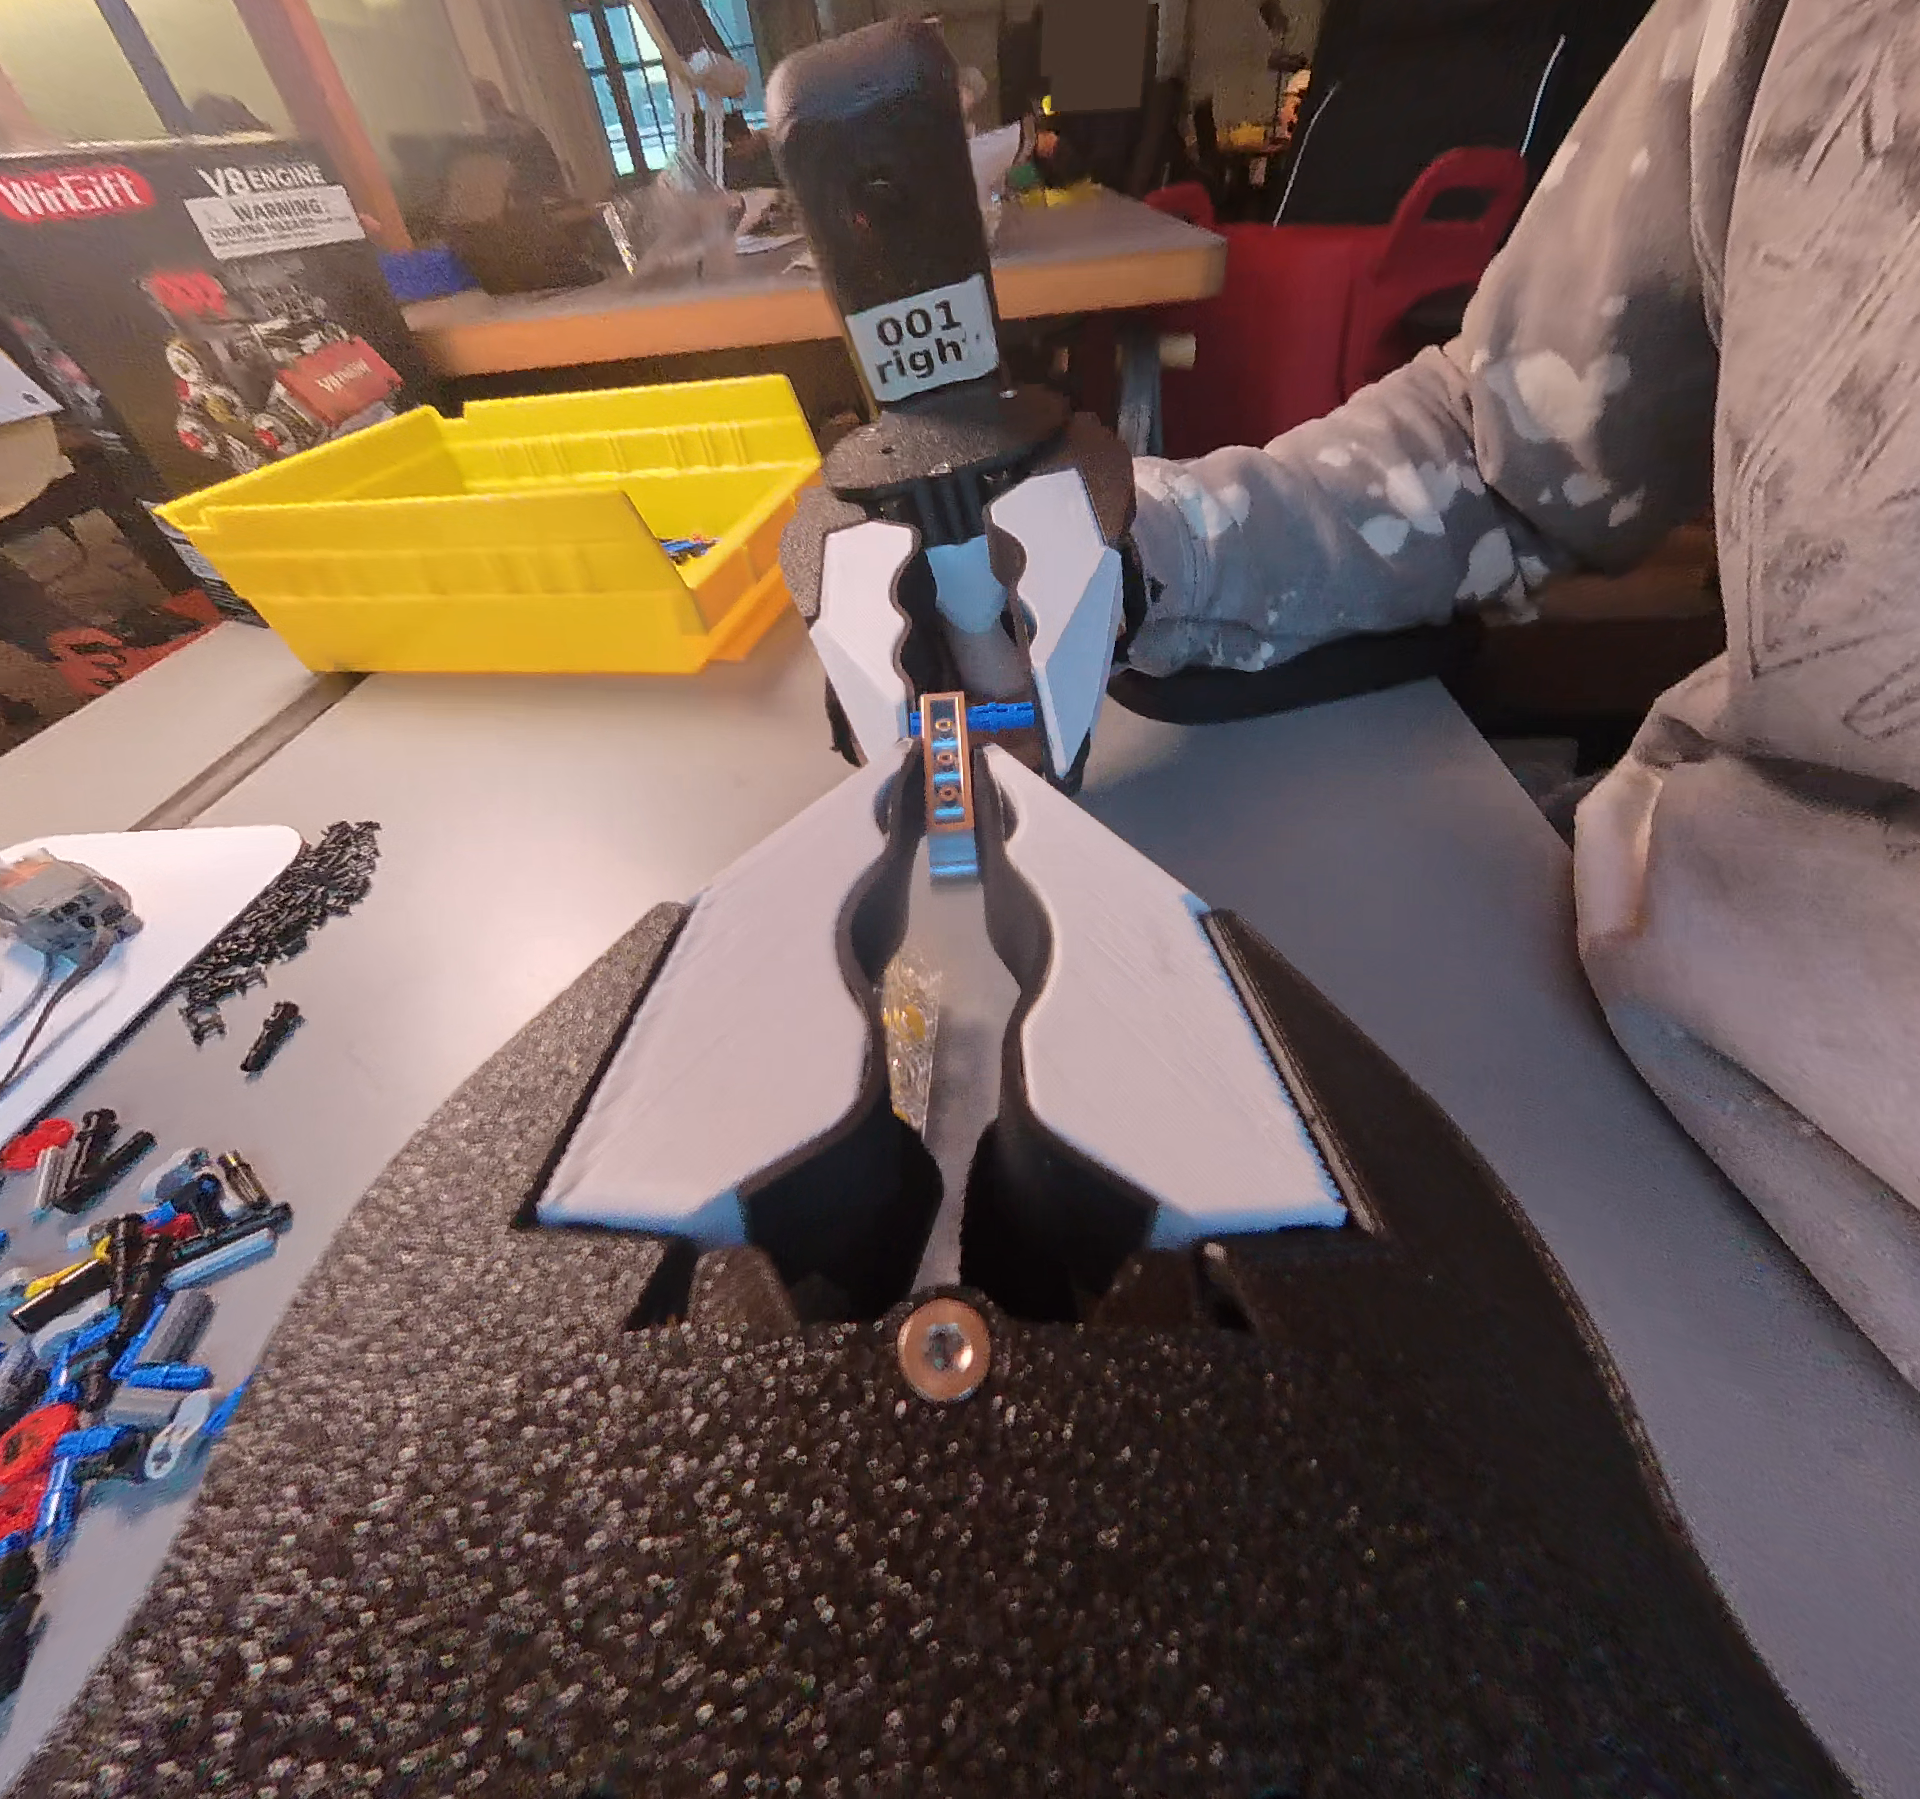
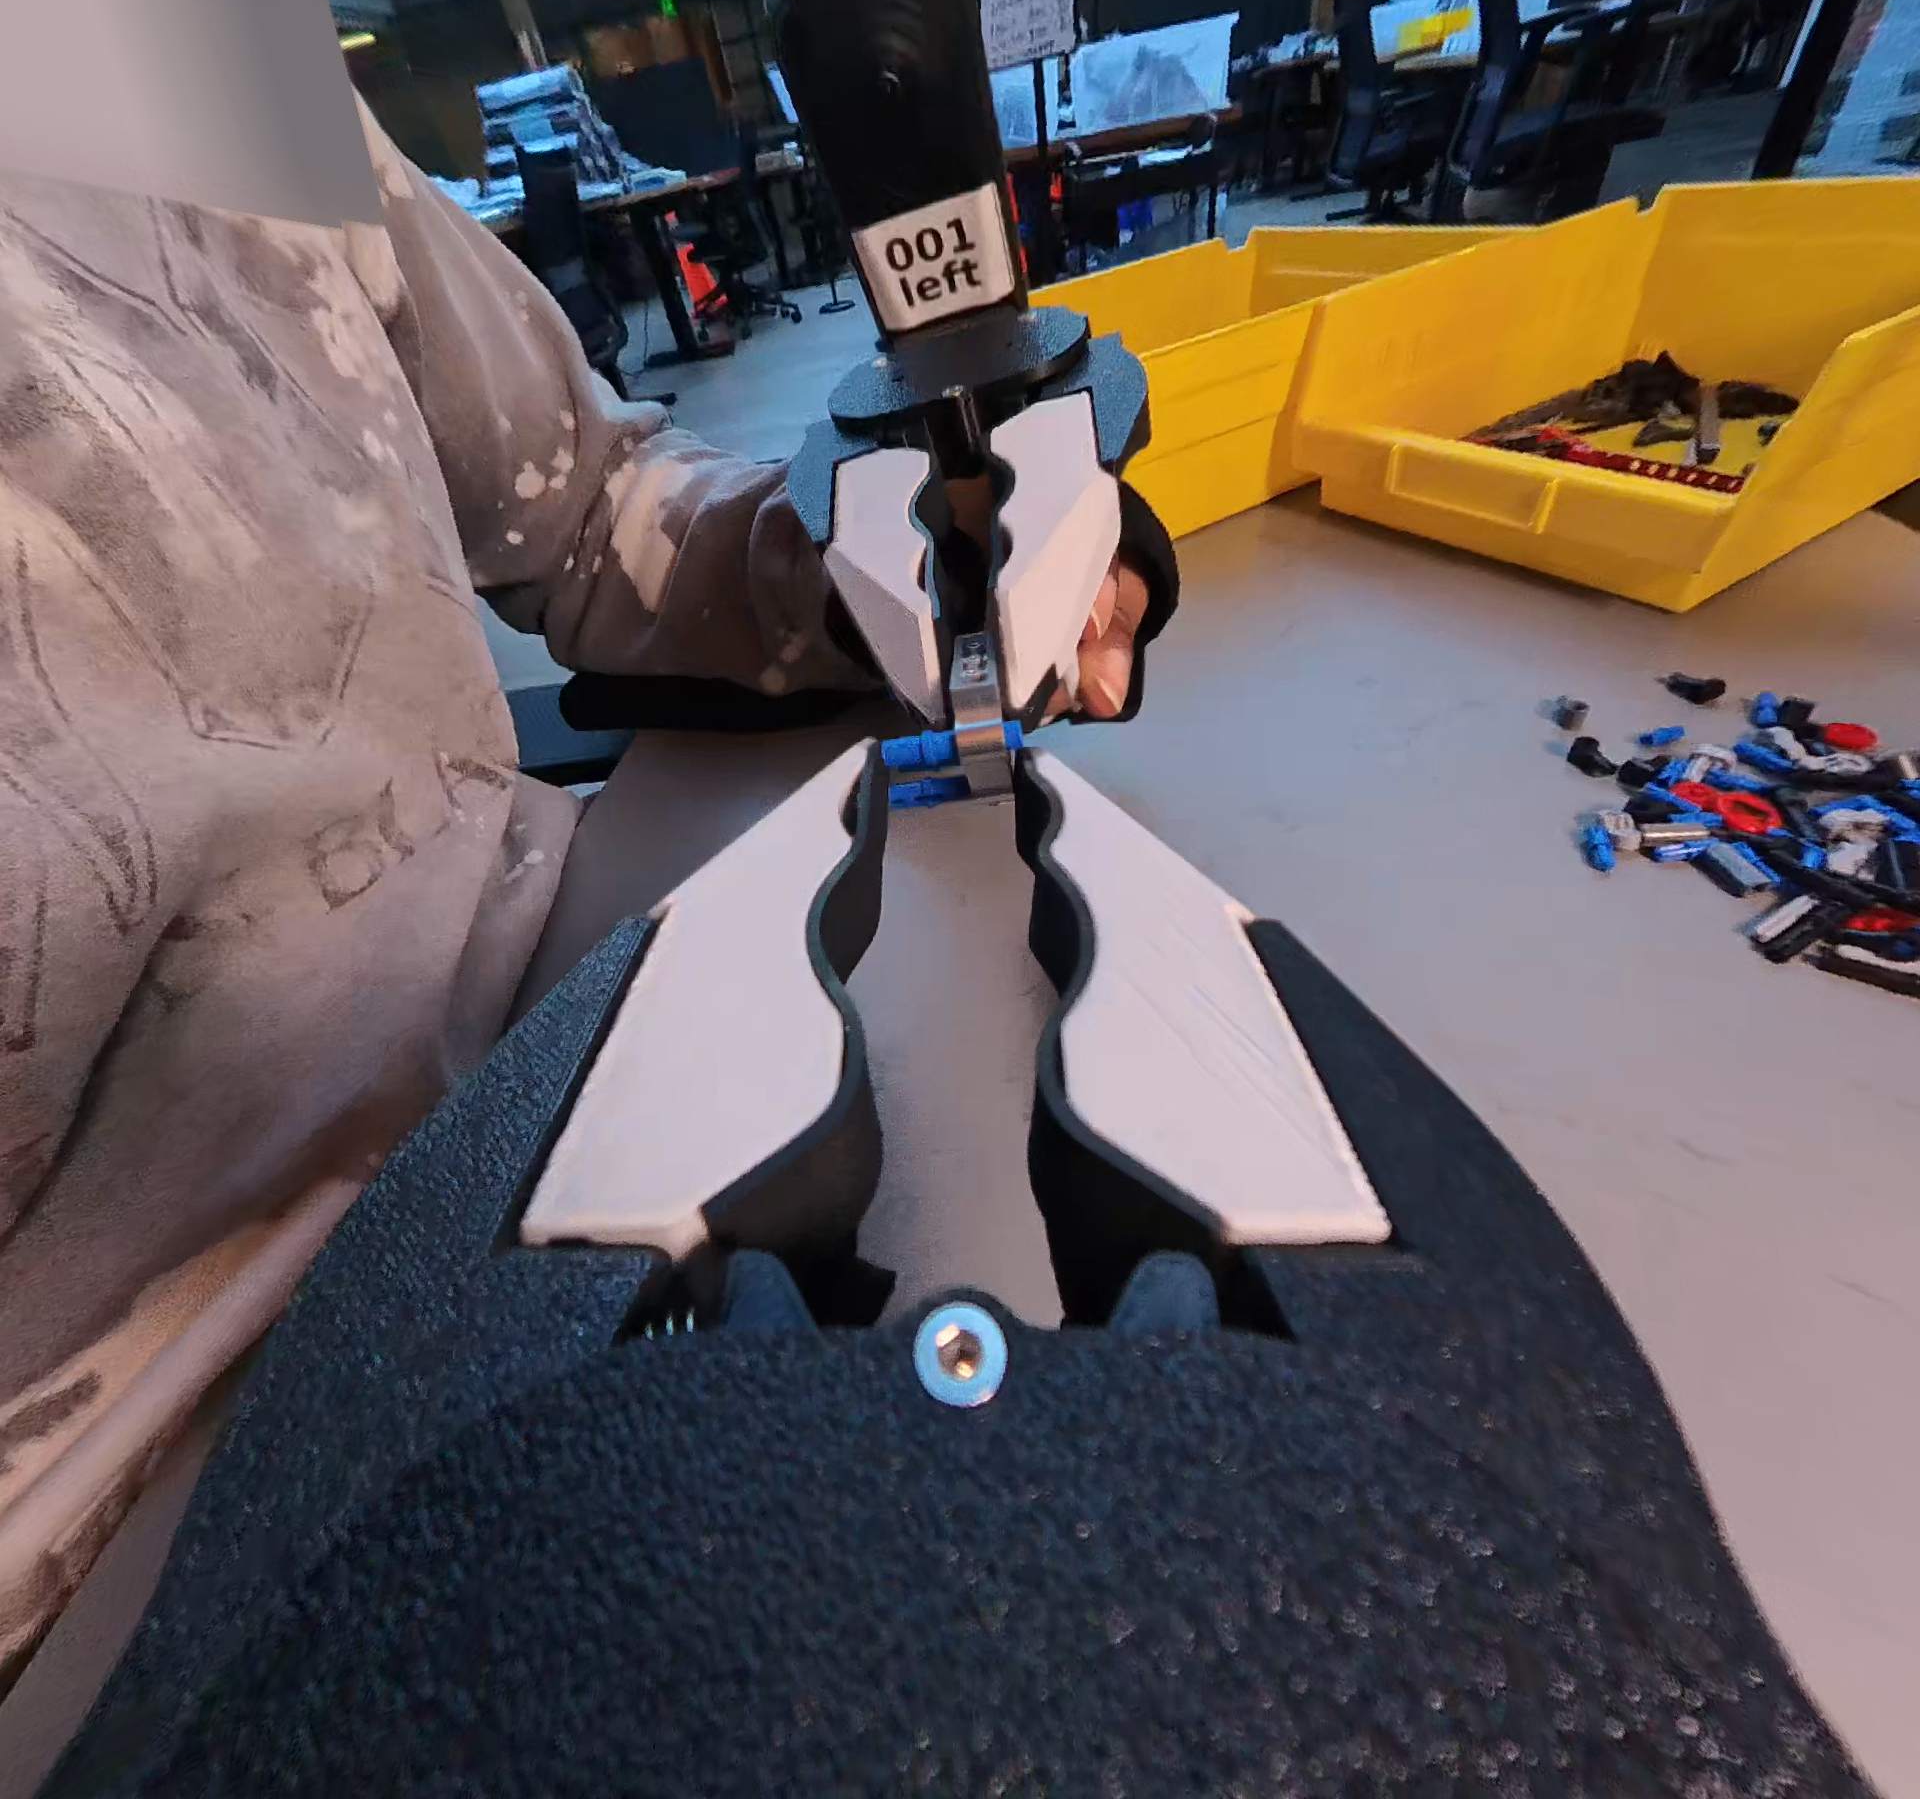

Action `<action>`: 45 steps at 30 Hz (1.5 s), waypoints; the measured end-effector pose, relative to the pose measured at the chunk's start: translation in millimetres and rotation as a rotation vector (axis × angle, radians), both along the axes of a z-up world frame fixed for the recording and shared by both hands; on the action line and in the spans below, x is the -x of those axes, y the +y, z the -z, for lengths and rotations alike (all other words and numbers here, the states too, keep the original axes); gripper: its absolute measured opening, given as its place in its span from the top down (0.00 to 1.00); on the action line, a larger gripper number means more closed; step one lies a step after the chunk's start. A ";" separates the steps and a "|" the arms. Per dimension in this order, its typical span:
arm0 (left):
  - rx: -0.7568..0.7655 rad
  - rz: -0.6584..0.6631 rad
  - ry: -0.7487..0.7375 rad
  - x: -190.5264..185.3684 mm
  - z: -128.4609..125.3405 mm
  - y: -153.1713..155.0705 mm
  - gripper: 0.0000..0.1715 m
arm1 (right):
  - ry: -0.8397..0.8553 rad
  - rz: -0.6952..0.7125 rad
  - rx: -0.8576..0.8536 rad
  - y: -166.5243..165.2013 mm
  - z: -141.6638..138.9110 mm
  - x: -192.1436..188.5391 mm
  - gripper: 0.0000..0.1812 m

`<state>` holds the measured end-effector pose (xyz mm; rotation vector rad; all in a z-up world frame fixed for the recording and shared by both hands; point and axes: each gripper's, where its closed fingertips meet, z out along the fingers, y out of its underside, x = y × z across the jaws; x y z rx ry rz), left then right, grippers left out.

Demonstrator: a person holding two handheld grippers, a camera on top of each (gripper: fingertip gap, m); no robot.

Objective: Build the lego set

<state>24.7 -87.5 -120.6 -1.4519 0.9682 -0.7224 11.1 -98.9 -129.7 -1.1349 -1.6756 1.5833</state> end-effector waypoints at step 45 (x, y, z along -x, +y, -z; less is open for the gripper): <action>-0.073 -0.005 -0.261 -1.8 -37.4 -3.0 0.96 | 0.202 0.189 -0.102 6.9 -53.9 -2.1 0.97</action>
